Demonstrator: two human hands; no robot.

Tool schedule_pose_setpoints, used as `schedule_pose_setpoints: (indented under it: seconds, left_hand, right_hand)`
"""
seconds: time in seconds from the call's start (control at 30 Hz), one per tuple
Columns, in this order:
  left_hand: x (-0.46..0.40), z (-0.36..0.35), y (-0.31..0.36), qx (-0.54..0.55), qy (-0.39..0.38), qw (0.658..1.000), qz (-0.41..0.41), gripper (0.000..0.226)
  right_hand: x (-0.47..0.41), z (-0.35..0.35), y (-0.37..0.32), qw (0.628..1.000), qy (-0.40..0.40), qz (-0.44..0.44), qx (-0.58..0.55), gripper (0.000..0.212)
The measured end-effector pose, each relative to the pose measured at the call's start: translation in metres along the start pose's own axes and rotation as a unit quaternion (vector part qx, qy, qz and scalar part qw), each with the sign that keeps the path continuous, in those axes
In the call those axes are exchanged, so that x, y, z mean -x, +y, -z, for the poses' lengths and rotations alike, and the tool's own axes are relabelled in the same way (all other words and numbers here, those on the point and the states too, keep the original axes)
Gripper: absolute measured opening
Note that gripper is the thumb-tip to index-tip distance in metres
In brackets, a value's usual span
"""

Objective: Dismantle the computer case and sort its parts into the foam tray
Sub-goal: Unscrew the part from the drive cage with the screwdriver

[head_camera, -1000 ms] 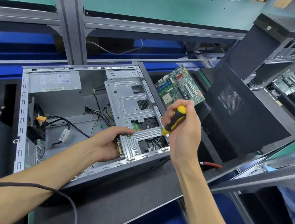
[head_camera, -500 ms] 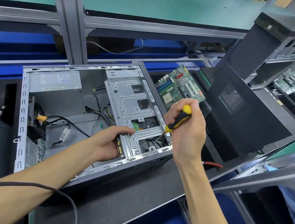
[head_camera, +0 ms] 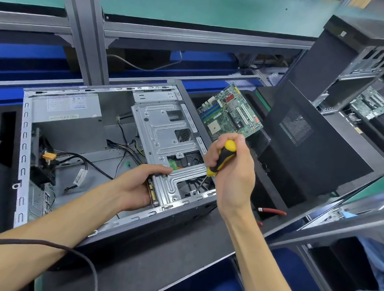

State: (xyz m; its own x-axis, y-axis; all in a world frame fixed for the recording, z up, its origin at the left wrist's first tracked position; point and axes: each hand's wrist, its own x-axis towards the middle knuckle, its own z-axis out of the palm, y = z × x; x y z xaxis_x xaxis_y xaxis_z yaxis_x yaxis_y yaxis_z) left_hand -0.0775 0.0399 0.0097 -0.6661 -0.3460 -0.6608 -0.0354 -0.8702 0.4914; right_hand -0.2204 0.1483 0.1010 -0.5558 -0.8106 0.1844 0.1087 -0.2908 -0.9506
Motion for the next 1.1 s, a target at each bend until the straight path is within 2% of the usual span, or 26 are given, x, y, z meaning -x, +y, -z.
schedule_pose_setpoints:
  seconds: [0.27, 0.43, 0.57, 0.77, 1.1]
  left_hand:
    - [0.006, -0.005, 0.001, 0.008, 0.004, 1.0, -0.003, 0.04]
    - [0.004, -0.004, 0.001, 0.006, 0.012, 1.0, -0.006, 0.035]
    - [0.002, -0.002, 0.0, 0.008, 0.008, 1.0, -0.005, 0.009]
    - [0.001, -0.001, 0.0, 0.01, -0.004, 1.0, -0.001, 0.01]
    - [0.004, -0.003, 0.0, 0.008, 0.002, 1.0, -0.002, 0.009]
  right_hand:
    - [-0.001, 0.001, -0.001, 1.0, 0.02, 0.014, -0.02, 0.045]
    - [0.002, 0.0, 0.001, 1.0, 0.03, -0.002, -0.005, 0.045]
    - [0.002, 0.003, -0.002, 0.999, 0.039, 0.015, -0.024, 0.046]
    - [0.007, 0.002, 0.004, 0.999, 0.046, 0.015, 0.005, 0.041]
    - [0.01, 0.003, 0.003, 0.998, 0.052, 0.02, -0.01, 0.045]
